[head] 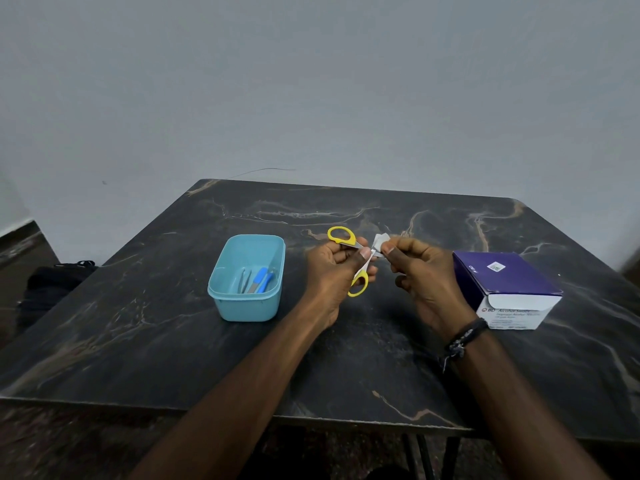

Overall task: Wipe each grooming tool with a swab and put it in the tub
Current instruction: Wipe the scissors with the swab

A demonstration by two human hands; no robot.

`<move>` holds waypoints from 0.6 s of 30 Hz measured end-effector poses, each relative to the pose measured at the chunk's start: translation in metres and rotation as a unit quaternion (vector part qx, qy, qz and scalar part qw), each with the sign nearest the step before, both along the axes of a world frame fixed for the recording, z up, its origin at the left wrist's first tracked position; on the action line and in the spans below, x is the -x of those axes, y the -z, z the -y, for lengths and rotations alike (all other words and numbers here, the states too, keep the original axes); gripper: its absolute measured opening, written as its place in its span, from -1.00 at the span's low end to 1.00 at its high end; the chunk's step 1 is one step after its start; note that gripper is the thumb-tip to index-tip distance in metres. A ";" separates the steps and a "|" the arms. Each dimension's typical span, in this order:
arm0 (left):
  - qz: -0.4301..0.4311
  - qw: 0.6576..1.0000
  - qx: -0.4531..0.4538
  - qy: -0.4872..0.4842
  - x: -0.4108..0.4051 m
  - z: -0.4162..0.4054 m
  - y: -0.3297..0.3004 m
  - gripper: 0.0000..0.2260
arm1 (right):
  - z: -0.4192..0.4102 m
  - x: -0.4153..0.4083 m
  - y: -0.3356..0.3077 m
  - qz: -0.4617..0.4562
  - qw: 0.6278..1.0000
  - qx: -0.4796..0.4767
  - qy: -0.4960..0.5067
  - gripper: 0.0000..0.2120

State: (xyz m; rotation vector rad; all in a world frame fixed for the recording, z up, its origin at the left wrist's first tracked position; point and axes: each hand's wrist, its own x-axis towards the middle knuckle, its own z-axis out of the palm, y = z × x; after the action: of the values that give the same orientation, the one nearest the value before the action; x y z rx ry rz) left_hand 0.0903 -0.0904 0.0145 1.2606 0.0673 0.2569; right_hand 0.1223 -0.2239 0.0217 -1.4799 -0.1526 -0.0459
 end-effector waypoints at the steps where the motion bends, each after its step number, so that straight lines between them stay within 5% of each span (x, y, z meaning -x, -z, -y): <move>1: 0.001 1.000 -0.001 0.000 0.000 0.000 0.000 -0.90 | 0.000 0.000 0.000 -0.003 1.000 -0.002 -0.006 -0.92; 18: 0.032 0.999 -0.040 -0.001 0.005 0.005 -0.001 -0.90 | -0.002 0.002 -0.001 -0.001 1.000 0.028 -0.004 -0.89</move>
State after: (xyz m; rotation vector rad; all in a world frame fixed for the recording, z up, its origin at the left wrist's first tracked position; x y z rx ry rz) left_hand 0.0857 -0.0951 0.0151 1.3302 0.0024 0.3035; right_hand 0.1199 -0.2218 0.0224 -1.5361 -0.1588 -0.0349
